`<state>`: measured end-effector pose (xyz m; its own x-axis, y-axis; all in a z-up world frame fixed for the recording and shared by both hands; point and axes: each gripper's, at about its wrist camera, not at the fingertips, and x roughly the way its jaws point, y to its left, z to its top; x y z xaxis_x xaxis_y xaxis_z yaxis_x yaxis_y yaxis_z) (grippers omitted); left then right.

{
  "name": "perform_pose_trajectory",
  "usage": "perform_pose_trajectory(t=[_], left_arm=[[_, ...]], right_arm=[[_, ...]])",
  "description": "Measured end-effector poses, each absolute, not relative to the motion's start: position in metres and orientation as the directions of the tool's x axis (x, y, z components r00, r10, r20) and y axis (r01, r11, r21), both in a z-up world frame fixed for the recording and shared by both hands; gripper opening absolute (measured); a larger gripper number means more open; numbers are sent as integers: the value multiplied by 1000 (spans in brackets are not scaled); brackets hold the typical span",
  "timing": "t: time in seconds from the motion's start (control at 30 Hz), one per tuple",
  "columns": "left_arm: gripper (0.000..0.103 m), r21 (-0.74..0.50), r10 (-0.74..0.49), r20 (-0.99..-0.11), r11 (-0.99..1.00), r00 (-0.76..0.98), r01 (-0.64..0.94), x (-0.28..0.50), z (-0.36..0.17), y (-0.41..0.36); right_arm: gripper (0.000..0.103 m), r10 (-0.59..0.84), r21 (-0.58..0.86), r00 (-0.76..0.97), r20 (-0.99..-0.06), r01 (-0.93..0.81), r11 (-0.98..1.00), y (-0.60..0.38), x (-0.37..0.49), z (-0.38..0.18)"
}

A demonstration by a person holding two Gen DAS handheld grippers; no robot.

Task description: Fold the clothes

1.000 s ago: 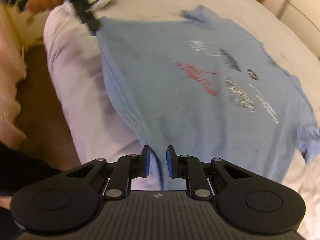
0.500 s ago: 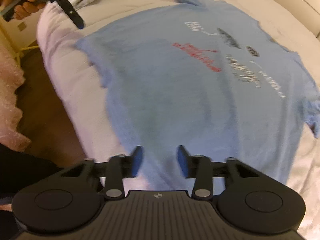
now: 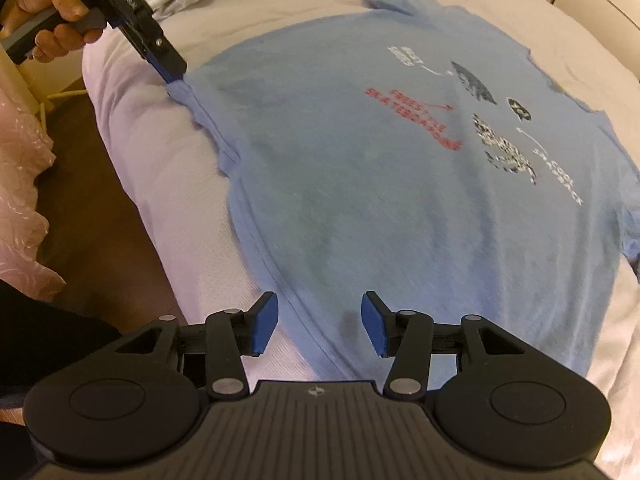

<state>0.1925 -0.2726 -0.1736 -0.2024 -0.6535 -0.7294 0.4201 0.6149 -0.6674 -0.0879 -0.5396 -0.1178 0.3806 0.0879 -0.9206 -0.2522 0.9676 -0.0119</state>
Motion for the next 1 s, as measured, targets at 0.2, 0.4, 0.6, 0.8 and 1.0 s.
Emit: perform_pose_trajectory(t=[0.2,0.4,0.6,0.8,1.0], left_arm=[[1,-764,-690,-645,572,-329,298,194,-179,-288],[0,-715,-644,-697,590,-316,374,214,-137,-271],[1,-647,-595,-756,618,-272,447,215,-138,-281],[13,-620,-581,-772,599,-257,506,202,-141,-302],[13,-587,-535,-794,555,-288,589,181,-152,-342]], right_arm=[[49,62,-25,374,-925,-224,974,-549,-96,-114],[49,20,-41,379,-925,-151,988,-564,-111,-105],[50,-31,-54,358,-933,-57,997,-582,-128,-109],[56,-134,-75,362,-923,172,982,-623,-148,-100],[56,-193,-17,374,-907,425,905,-683,-161,-104]])
